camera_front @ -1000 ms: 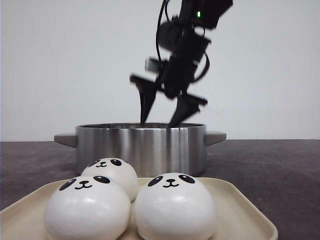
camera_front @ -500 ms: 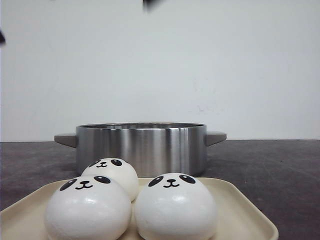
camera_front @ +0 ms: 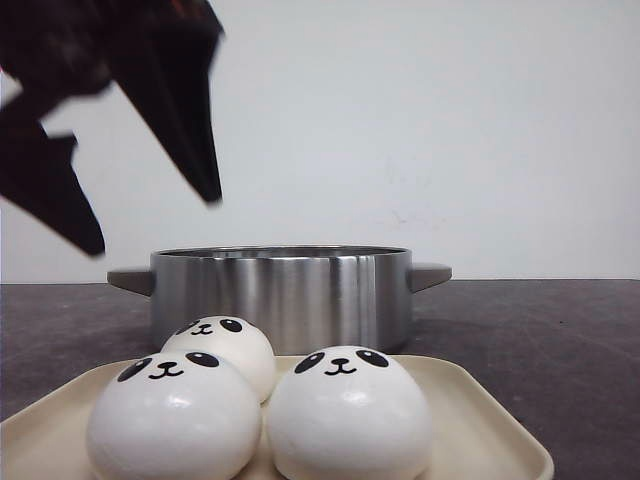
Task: Steam buns
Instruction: 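Raise the right gripper out of the pot, then lower the left gripper onto the remaining farther panda bun and close, then lift the bun with the left gripper and carry it over the pot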
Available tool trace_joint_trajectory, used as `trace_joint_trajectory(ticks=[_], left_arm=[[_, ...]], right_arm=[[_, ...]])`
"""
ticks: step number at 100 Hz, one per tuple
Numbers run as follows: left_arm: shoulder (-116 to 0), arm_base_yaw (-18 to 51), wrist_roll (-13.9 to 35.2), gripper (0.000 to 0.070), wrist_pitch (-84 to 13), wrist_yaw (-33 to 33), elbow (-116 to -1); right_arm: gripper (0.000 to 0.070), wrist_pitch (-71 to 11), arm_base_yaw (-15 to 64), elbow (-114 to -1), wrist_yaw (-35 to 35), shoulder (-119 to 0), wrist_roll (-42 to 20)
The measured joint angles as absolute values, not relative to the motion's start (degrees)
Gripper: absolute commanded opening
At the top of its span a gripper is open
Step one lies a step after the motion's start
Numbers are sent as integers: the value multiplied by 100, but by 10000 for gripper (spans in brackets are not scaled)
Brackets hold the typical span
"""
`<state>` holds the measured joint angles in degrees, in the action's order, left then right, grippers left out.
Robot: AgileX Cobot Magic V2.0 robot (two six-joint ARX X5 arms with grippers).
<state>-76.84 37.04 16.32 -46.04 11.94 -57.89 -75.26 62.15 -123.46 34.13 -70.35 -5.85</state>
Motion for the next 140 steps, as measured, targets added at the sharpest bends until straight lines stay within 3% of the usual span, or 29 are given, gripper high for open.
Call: trace_joint_trajectory(ticks=[22, 57, 61, 64, 74, 108, 126, 140], left_arm=[[-8532, 3789, 1737, 633, -4388, 1221, -5789], [-9365, 3824, 2233, 618, -3312, 1144, -5789], [-9402, 3824, 2263, 553, -3317, 1041, -5789], [-9417, 3824, 2274, 461, -3319, 972, -5789], [-9461, 3824, 2294, 0, -3358, 867, -5789], [-9389, 3824, 2324, 11, -3592, 1135, -5927], [-8541, 3894, 2320, 11, -3730, 1660, -6469], [-7940, 3931, 2309, 12, -3708, 1479, -7172]], right_arm=[[0, -7730, 6423, -12333, 4456, -6322, -1247], [0, -7732, 6440, -12291, 4501, -6147, -1398], [0, -7732, 6440, -12256, 4499, -6147, -1398], [0, -7734, 6440, -12232, 4499, -6147, -1398], [0, -7734, 6440, -12136, 4501, -6147, -1396], [0, -7734, 6440, -11813, 4499, -6154, -1396], [0, -7734, 6440, -11791, 4499, -6152, -1396], [0, -7734, 6440, -11791, 4501, -6152, -1396]])
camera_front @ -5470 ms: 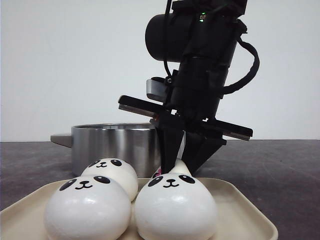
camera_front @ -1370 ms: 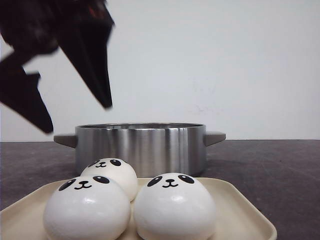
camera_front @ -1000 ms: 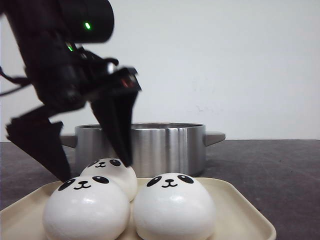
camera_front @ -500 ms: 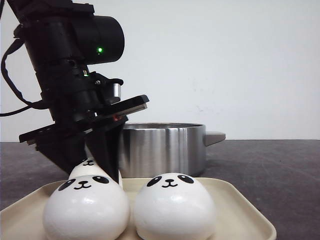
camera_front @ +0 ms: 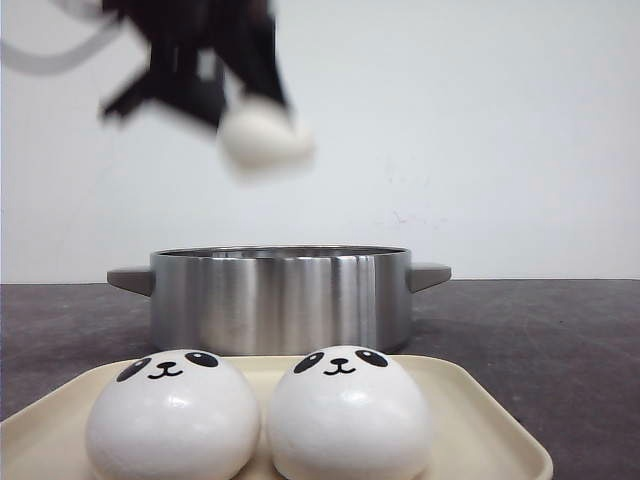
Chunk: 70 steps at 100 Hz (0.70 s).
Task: Steam buns
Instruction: 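Lift the bun with the left gripper and carry it over the pot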
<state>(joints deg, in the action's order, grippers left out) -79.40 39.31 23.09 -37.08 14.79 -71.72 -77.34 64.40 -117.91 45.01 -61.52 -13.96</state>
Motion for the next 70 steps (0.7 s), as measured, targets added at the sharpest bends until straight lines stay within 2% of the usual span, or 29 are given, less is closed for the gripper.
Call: trace_joint_trajectory(ticks=[18, 48, 70], left_arm=[[-8252, 3634, 2058, 12, -3920, 932, -8193], [-9835, 2939, 1564, 12, -4554, 899, -9498], [-11032, 2670, 1448, 12, -4652, 873, -9937]], right_arm=[[0, -7734, 6440, -11791, 4499, -6152, -1396], [0, -7734, 6440, -11791, 4499, -6145, -1396], [0, -7734, 6440, -11786, 4501, -6114, -1474]])
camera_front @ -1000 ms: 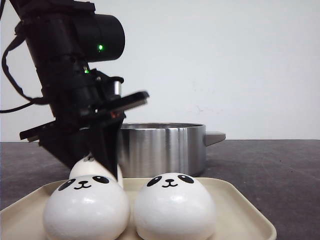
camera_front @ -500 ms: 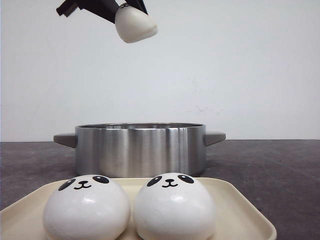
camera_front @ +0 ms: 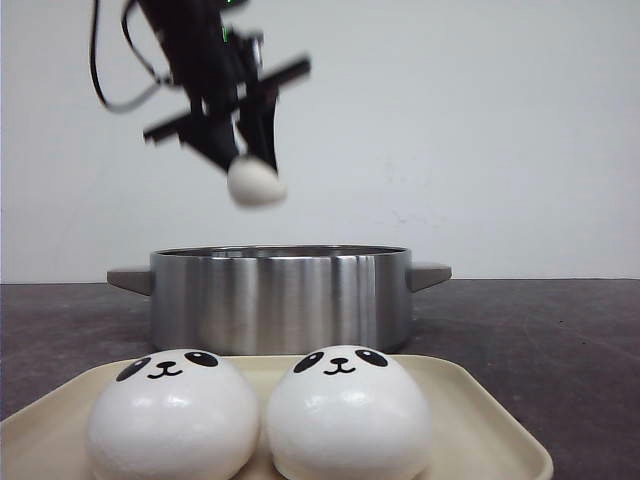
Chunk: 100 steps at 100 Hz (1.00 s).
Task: Steam buns
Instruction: 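Lift the bun with the left gripper and carry it over the pot, then lower the bun into the steamer and open the left gripper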
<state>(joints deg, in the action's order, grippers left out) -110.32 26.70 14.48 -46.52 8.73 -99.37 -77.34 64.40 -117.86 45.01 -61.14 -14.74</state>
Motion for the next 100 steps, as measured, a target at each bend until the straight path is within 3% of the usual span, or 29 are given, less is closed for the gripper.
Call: trace_joint_trajectory(ticks=[23, 48, 53, 65, 71, 82, 100], left_arm=[[-11845, 2556, 1393, 12, -4759, 403, -10038], [-12162, 2517, 1308, 43, -4689, 377, -10082], [-12234, 2517, 1306, 107, -4700, 405, -10086], [-12370, 2519, 1302, 393, -4694, 440, -10086], [-12370, 2530, 1299, 479, -4639, 464, -10088], [-12370, 2578, 1295, 524, -4532, 475, -10114], [-12370, 2567, 1299, 524, -4547, 484, -10219]], right_arm=[[0, -7734, 6440, -11786, 4501, -6110, -1533], [0, -7734, 6440, -11786, 4501, -6110, -1669], [0, -7734, 6440, -11786, 4499, -6110, -1695], [0, -7734, 6440, -11786, 4499, -6110, -1767], [0, -7734, 6440, -11786, 4499, -6110, -1804], [0, -7734, 6440, -11786, 4499, -6110, -1831], [0, -7734, 6440, -11786, 4499, -6110, -1833]])
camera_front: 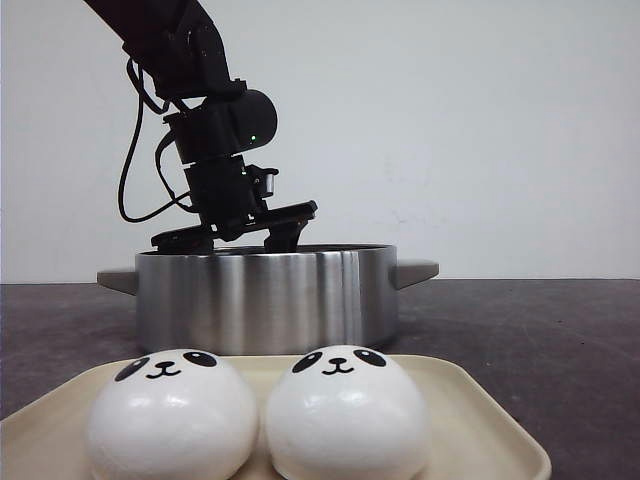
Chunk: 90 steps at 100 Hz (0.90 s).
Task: Steam buns
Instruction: 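Lower the bun into the steamer and open the left gripper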
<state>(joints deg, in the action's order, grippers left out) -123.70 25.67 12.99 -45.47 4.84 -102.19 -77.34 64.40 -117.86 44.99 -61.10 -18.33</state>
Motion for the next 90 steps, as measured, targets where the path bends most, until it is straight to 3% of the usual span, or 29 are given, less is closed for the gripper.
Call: trace_joint_trajectory(ticks=[6, 19, 39, 60, 90], left_arm=[[-12370, 2558, 1299, 543, -4589, 473, -10313], [-12370, 2528, 1302, 680, -4711, 460, -10641], [-12370, 2528, 1321, 671, -5339, 458, -11502], [-12206, 2576, 1424, 671, -5828, 484, -12643], [-10068, 3057, 1387, 672, -5813, 480, -12803]], right_arm=[[0, -7734, 6440, -11786, 4499, -6110, -1833], [0, -7734, 6440, -11786, 4499, -6110, -1833], [0, -7734, 6440, -11743, 4493, -6110, -1850], [0, -7734, 6440, -11109, 4010, -6075, -2139], [0, -7688, 6403, -9056, 3535, -6088, -2910]])
